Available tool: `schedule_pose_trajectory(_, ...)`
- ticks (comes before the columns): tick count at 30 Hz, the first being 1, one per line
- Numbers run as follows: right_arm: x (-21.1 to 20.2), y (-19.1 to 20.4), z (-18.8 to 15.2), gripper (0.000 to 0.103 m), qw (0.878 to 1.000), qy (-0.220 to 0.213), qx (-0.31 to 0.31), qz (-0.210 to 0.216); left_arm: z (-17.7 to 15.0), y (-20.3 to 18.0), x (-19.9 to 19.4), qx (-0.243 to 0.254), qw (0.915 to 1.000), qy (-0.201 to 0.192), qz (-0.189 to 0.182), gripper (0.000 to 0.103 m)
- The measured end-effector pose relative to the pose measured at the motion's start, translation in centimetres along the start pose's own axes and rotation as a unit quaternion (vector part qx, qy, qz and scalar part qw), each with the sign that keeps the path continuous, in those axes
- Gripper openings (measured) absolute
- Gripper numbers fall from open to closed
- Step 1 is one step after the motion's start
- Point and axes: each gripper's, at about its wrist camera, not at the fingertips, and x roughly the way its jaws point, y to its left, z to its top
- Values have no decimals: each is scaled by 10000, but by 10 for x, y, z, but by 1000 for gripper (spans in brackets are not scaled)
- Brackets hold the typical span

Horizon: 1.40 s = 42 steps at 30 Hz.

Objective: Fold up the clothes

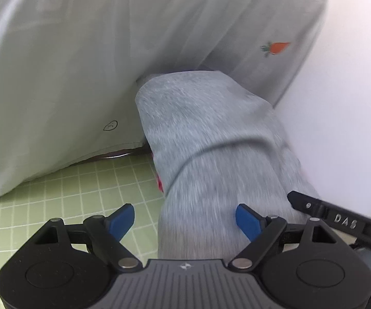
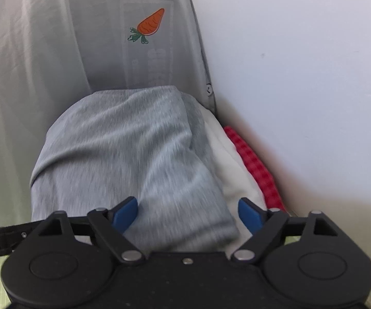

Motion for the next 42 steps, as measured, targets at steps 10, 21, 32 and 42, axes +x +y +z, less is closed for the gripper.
schedule_pose_trajectory(10, -98, 16, -37, 103, 9977, -340, -575, -129, -62, -5, -96, 99, 9993, -362, -61, 96)
schedule_pose_trajectory(21, -194, 36, -96, 103, 9977, -244, -627, -110, -129, -13, -188, 352, 9966, -713, -233, 103)
schedule_pose_trajectory(32, -246, 37, -148, 103, 9985, 42, -525, -151, -177, -17, -226, 734, 9964, -420, -80, 103)
schedule_pose_trajectory(42, -263, 35, -160, 103, 9989, 33, -429, -195, -185, -18, -241, 840, 9949, -534, -148, 103)
